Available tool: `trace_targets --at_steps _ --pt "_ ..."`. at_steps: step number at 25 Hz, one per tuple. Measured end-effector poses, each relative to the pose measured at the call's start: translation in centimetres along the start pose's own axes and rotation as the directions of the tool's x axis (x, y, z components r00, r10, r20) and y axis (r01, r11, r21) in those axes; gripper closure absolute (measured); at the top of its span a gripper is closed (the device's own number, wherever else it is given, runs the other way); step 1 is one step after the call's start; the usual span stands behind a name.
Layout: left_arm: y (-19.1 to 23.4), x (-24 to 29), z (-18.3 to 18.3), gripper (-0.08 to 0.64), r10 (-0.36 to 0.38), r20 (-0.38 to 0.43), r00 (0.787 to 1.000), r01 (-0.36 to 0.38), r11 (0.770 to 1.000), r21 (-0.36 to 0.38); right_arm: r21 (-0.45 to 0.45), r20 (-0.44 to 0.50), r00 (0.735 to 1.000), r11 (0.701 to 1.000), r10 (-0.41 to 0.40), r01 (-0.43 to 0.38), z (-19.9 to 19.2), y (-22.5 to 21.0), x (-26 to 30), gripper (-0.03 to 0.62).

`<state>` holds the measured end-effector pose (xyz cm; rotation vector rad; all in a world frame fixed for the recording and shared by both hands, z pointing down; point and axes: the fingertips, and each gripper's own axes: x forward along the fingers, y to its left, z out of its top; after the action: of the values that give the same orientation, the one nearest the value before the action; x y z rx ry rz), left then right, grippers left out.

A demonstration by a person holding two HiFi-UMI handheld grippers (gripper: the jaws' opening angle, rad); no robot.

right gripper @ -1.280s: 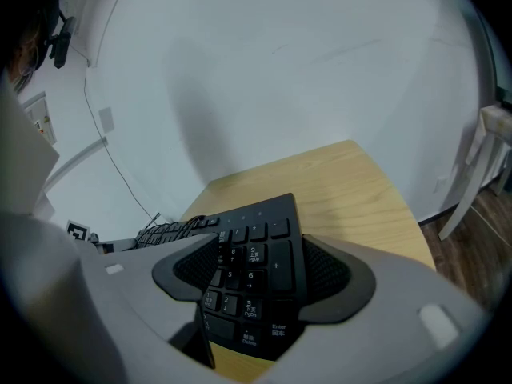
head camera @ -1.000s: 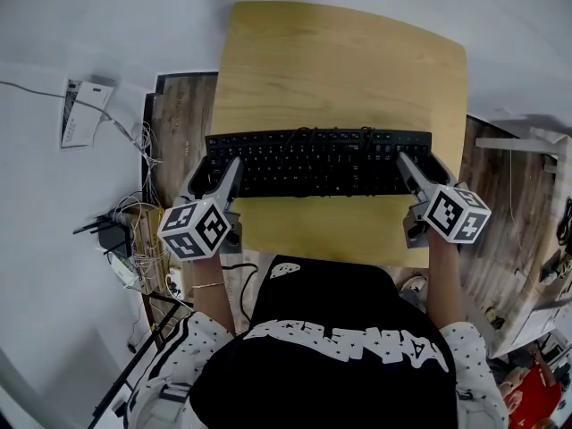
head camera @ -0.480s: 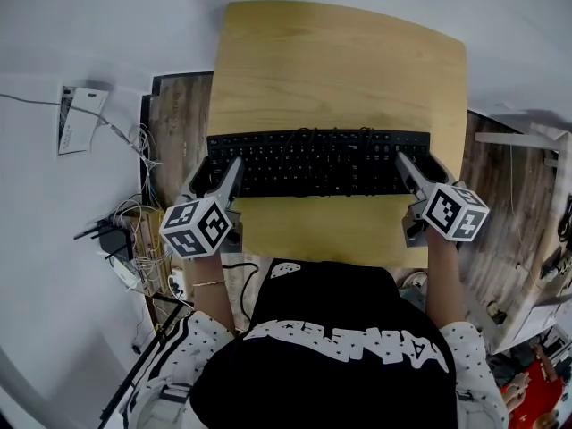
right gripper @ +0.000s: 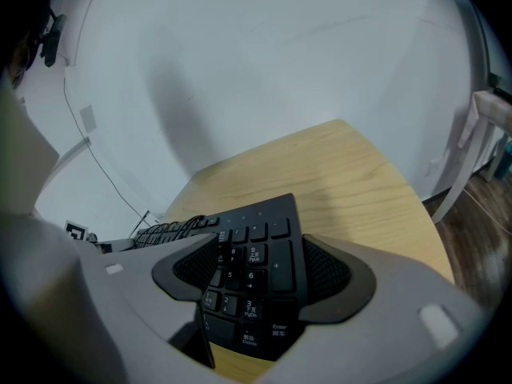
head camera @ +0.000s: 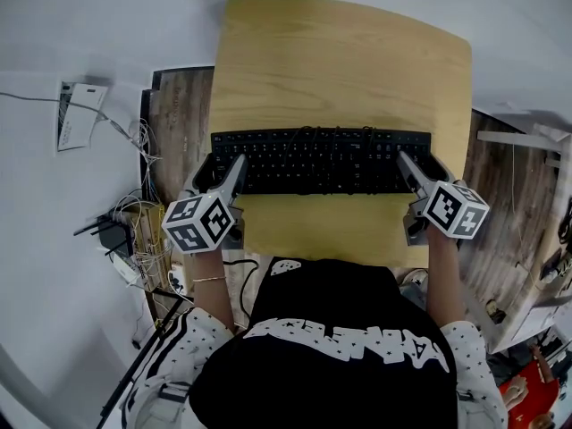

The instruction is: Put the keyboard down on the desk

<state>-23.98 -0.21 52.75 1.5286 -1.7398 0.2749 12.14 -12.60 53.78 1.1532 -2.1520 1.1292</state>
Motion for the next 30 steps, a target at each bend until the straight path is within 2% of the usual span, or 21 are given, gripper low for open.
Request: trace_targets --at_steps 21,30 --pt "0.2 1.0 -0.8 0.270 0.006 -0.039 0.999 -0.006 1.000 0.009 0.028 -0.030 0.999 0.999 -0.026 0.026 -1.3 -1.0 0.8 0.261" --pt "0.3 1.3 -1.1 0.265 0.021 -0.048 0.999 -0.020 0.999 0.029 0.014 -0.013 0.999 0.999 -0.035 0.035 -1.3 -1.0 0.9 0.258"
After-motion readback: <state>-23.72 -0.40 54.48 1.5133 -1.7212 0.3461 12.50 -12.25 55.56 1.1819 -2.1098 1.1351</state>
